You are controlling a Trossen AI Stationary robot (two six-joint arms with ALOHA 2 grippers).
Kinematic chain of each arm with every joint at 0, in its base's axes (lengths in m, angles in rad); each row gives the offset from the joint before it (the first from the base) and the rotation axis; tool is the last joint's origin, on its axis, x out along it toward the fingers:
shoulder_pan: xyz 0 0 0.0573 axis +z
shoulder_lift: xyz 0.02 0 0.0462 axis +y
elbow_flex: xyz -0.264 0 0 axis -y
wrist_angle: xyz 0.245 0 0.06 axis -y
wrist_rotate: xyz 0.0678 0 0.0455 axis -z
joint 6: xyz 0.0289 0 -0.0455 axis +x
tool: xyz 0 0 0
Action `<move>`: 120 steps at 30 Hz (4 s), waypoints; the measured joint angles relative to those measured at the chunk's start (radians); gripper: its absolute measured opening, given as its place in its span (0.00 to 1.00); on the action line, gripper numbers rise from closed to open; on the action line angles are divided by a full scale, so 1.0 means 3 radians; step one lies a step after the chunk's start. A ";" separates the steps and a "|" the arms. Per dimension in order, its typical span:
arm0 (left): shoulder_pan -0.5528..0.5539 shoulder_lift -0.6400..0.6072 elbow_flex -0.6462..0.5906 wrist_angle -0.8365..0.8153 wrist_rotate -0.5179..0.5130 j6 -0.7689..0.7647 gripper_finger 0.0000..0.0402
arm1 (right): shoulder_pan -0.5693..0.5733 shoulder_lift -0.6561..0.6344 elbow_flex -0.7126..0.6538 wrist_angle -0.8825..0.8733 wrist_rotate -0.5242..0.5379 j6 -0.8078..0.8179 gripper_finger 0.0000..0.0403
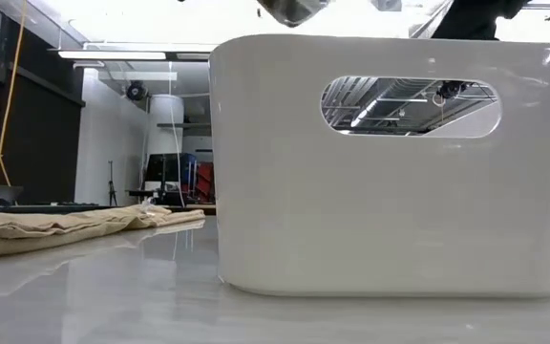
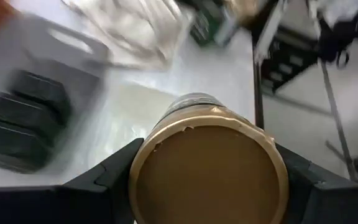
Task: Sort spices by type
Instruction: Put the top left gold seasoning bottle into the white bin, then put the black seasoning can into the black bin
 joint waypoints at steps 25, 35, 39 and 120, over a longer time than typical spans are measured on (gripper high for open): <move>0.0189 0.1415 0.1113 -0.1278 0.0063 0.1413 0.66 | 0.0089 0.0192 0.0000 -0.0010 0.0179 0.0444 0.00; 0.0246 0.1415 0.1054 -0.1189 0.0065 0.1645 0.76 | 0.0089 0.0379 0.0000 0.0104 0.0176 0.0451 0.00; 0.0297 0.1418 0.1024 -0.1208 0.0067 0.1646 0.77 | 0.0088 0.0373 0.0000 0.0153 0.0176 0.0451 0.00; 0.0137 -0.0347 -0.0677 0.0446 -0.0732 -0.0103 0.77 | 0.1836 0.1391 0.0065 -0.0991 -0.0989 0.0006 0.73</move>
